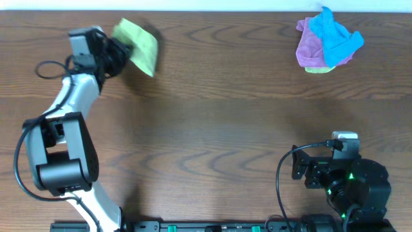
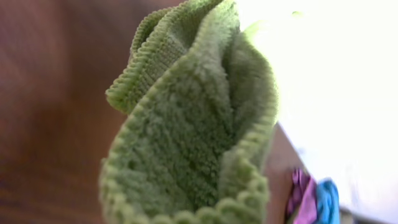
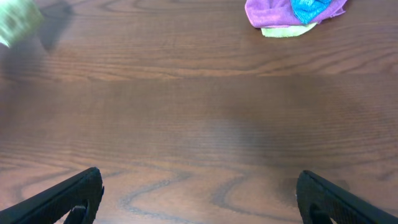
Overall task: Fold the cloth
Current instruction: 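Drag the folded cloth up-left toward the table's top left with the left gripper, then release the cloth and pull the left gripper back toward the base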
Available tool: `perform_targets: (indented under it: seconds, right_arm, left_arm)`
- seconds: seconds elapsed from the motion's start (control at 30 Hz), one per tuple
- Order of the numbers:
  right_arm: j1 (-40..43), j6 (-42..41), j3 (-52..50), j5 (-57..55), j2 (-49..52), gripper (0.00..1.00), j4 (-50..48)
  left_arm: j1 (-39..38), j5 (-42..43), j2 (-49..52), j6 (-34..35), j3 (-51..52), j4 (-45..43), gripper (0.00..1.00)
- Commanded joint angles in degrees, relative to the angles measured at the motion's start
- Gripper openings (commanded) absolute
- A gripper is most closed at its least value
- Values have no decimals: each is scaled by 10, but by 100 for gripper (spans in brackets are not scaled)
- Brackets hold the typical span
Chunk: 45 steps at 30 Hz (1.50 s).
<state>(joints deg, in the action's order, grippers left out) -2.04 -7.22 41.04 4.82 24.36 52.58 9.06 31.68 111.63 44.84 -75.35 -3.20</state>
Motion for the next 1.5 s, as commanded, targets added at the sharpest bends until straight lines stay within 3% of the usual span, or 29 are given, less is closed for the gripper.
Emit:
perform_targets:
  seconds: [0.0, 0.5, 0.73, 0.77, 0.8, 0.9, 0.97, 1.17, 1.47]
  right_arm:
    - [5, -9, -5, -5, -1, 99, 0]
    - [5, -9, -5, -5, -1, 99, 0]
    - [5, -9, -5, -5, -1, 99, 0]
    - [5, -9, -5, -5, -1, 99, 0]
    - [5, -9, -5, -5, -1, 99, 0]
    - [5, -9, -5, -5, -1, 99, 0]
    - [5, -9, -5, -5, -1, 99, 0]
    - [5, -9, -5, -5, -1, 99, 0]
    - [5, -9, -5, -5, -1, 99, 0]
  left_arm:
    - [22, -43, -7, -27, -35, 4, 6]
    - [65, -20, 177, -24, -176, 2, 6]
    - [96, -30, 193, -25, -178, 24, 6]
    - [99, -31, 193, -25, -178, 30, 9]
    - [103, -31, 193, -26, -178, 34, 22]
    - [113, -30, 193, -25, -178, 44, 73]
    - [120, -19, 193, -25, -178, 47, 96]
    - [128, 10, 184, -29, -178, 58, 95]
    - [128, -8, 97, -108, -178, 165, 95]
